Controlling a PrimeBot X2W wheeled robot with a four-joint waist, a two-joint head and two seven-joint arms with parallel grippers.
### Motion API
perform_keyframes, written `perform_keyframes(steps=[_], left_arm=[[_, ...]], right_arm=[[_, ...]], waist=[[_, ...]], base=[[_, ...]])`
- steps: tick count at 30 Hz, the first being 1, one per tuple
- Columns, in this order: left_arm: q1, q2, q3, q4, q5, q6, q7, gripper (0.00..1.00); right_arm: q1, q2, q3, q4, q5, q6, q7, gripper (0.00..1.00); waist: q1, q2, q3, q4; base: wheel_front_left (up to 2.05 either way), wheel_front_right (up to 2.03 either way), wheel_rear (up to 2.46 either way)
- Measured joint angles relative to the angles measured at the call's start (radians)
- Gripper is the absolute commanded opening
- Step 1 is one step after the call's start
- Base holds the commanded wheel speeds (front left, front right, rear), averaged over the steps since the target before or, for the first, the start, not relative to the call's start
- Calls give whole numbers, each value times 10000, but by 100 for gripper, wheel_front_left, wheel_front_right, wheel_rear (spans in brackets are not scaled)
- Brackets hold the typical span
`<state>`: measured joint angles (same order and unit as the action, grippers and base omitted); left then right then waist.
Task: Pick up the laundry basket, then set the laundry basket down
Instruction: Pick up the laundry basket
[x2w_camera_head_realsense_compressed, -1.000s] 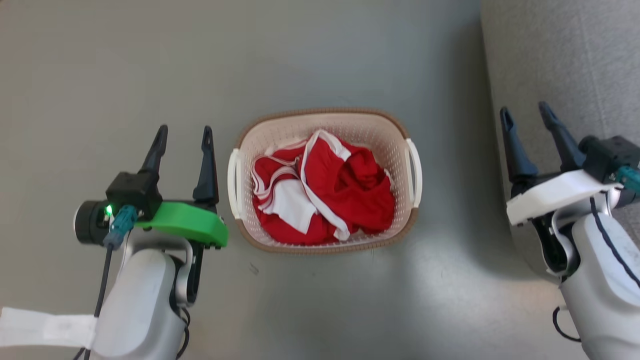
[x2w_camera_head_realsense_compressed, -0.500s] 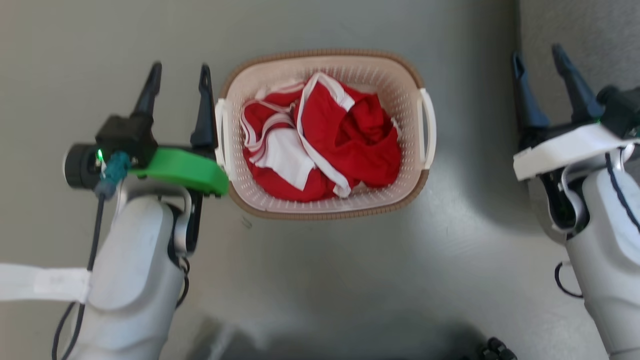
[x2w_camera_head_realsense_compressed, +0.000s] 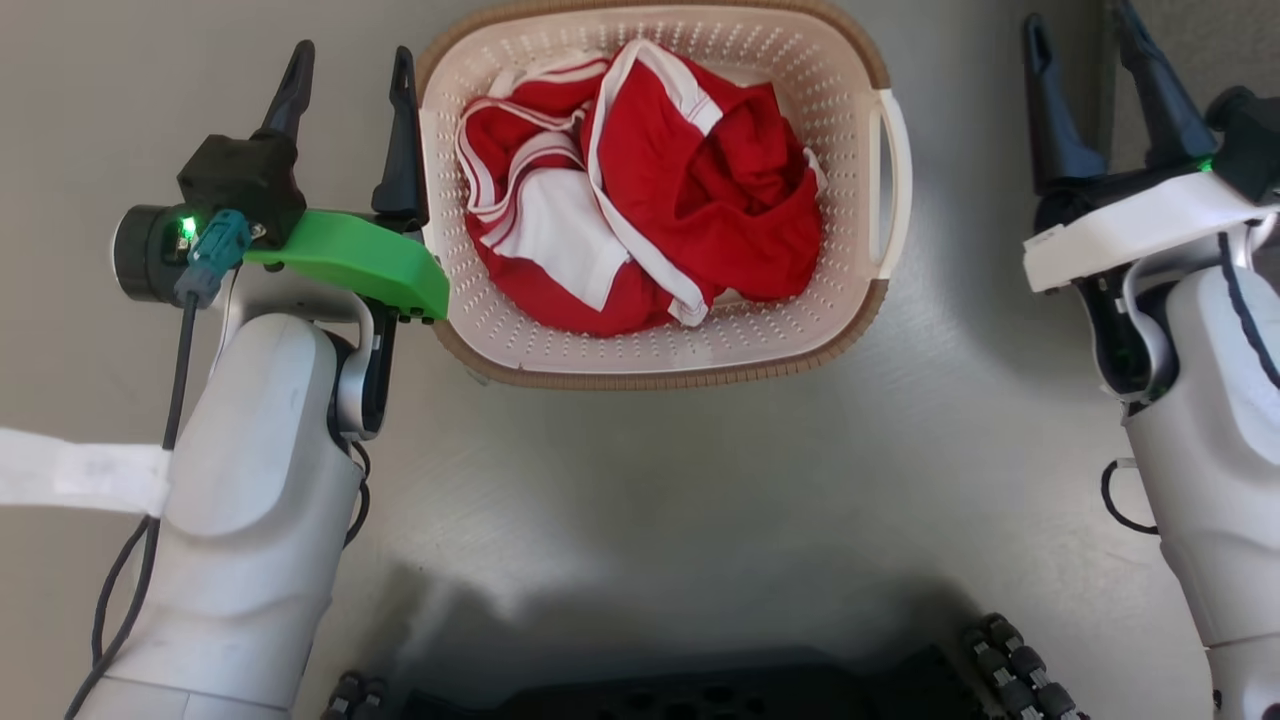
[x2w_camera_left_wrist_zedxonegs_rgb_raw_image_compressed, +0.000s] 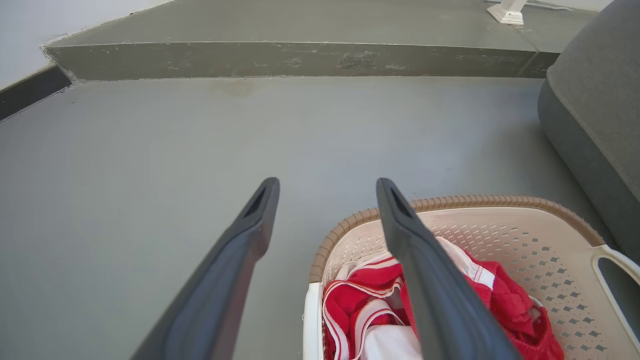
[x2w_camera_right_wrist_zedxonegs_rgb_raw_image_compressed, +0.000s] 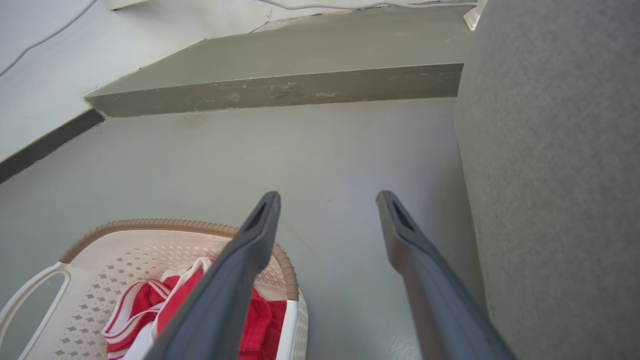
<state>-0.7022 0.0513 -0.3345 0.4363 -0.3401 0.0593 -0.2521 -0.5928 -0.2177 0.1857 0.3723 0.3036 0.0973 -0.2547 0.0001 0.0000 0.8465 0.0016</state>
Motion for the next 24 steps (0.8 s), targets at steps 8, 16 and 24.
perform_keyframes(steps=[8, 16, 24], left_arm=[[-444, -17, -73, 1181, -184, -345, 142, 100], [-908, -54, -127, 2403, -374, -681, 238, 100], [-1126, -86, -71, 3557, -706, -832, 360, 100]], right_arm=[[-336, 330, 362, 765, 2, 84, 0, 100], [-564, 566, 658, 1651, 2, 167, 0, 100], [-767, 742, 886, 2422, 31, 173, 0, 100]], waist=[[0, 0, 520, -72], [0, 0, 936, -138], [0, 0, 1086, -194]], base=[[0, 0, 0], [0, 0, 0], [0, 0, 0]])
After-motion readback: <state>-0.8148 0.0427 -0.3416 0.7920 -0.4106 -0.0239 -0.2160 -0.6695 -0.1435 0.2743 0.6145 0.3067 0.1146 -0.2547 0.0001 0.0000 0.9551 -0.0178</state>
